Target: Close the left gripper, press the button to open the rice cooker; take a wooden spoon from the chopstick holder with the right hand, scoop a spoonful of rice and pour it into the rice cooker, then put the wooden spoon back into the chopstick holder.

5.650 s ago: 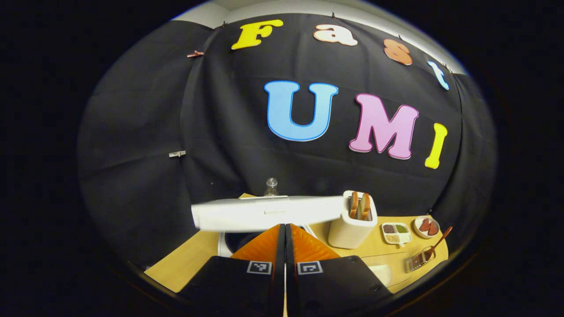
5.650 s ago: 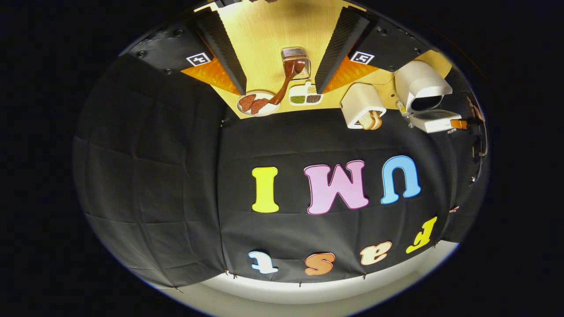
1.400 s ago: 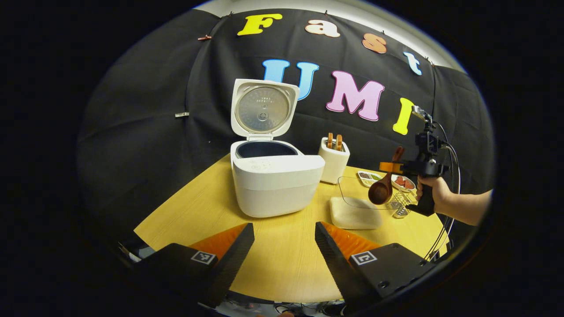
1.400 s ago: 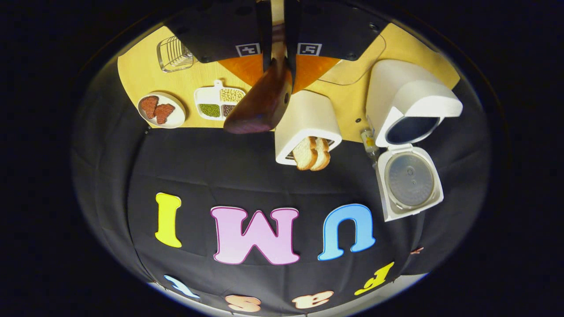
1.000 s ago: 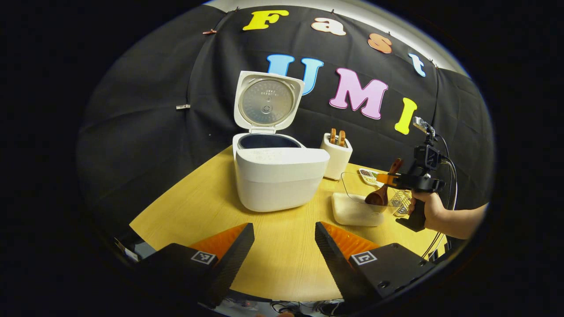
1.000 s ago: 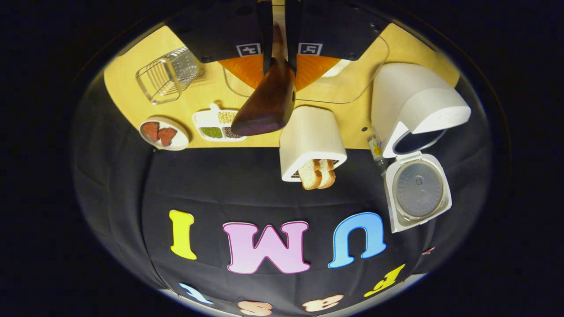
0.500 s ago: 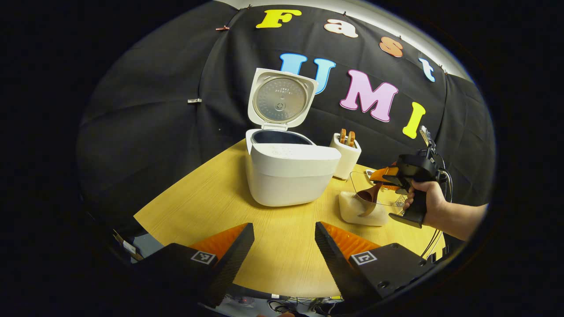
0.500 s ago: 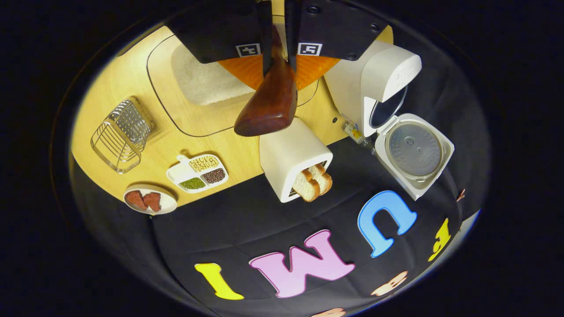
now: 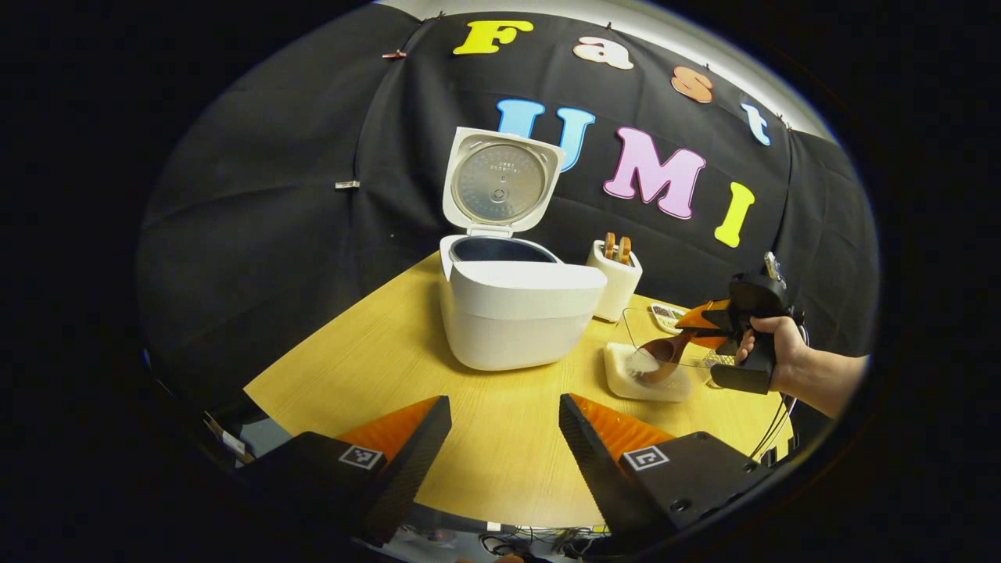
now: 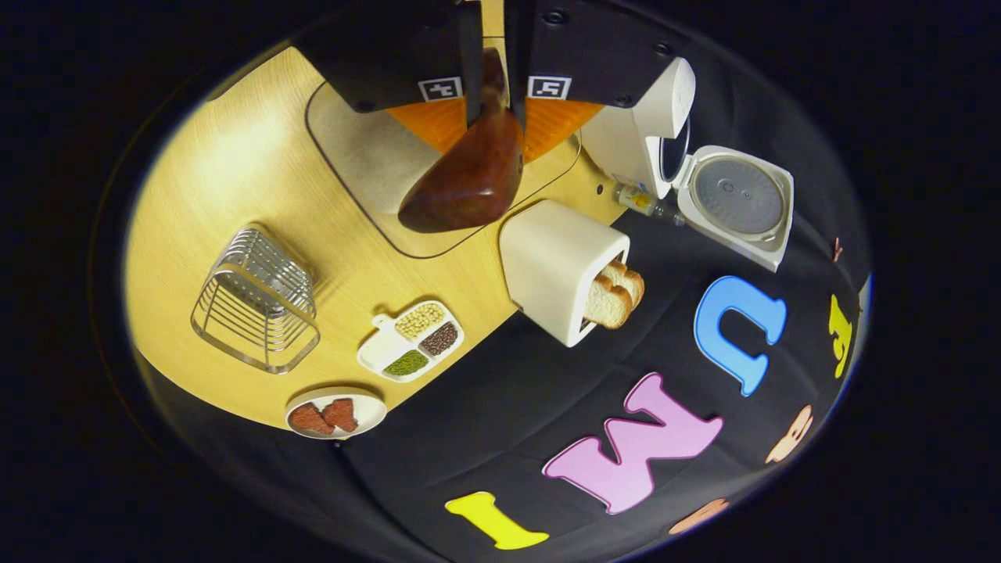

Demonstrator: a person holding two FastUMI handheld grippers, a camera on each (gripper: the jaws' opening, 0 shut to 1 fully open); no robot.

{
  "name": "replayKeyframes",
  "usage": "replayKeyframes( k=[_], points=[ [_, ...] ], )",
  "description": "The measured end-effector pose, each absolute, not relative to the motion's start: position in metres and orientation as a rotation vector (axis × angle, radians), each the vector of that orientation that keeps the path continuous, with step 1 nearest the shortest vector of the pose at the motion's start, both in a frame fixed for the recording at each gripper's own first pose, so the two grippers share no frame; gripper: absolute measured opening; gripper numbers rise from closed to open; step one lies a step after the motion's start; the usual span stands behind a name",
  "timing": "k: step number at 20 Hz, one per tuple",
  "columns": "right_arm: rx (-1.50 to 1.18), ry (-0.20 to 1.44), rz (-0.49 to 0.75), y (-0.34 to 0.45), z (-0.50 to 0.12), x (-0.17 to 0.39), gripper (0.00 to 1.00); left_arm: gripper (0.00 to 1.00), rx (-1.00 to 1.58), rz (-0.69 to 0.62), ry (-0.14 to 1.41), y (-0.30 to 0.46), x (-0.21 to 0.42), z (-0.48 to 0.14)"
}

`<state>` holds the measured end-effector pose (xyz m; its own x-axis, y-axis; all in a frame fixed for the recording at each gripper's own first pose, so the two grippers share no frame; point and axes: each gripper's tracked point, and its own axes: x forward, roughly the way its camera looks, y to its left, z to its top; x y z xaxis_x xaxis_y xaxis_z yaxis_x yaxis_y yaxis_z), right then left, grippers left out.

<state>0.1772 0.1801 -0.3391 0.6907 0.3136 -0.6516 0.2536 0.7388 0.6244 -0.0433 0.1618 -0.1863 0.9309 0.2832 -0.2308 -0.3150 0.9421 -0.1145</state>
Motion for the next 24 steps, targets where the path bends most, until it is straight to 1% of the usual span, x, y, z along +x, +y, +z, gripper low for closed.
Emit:
replayKeyframes(
  k=[5, 12, 17, 20, 24],
  points=[
    [0.81, 0.801, 0.006, 0.154, -0.317, 0.184, 0.16, 0.96, -0.14, 0.302, 0.2, 0.153, -0.05, -0.181],
    [0.855, 0.817, 0.026, 0.139, -0.299, 0.188, 0.15, 0.96, -0.214, 0.409, 0.178, 0.136, -0.077, -0.179],
    [0.905, 0.834, 0.065, 0.136, -0.292, 0.199, 0.15, 0.95, -0.222, 0.478, 0.163, 0.123, -0.089, -0.169],
    [0.942, 0.833, 0.058, 0.132, -0.286, 0.206, 0.16, 0.96, -0.192, 0.476, 0.15, 0.116, -0.084, -0.159],
    [0.99, 0.813, 0.05, 0.133, -0.267, 0.211, 0.16, 0.96, -0.161, 0.422, 0.151, 0.108, -0.068, -0.154]
  ],
)
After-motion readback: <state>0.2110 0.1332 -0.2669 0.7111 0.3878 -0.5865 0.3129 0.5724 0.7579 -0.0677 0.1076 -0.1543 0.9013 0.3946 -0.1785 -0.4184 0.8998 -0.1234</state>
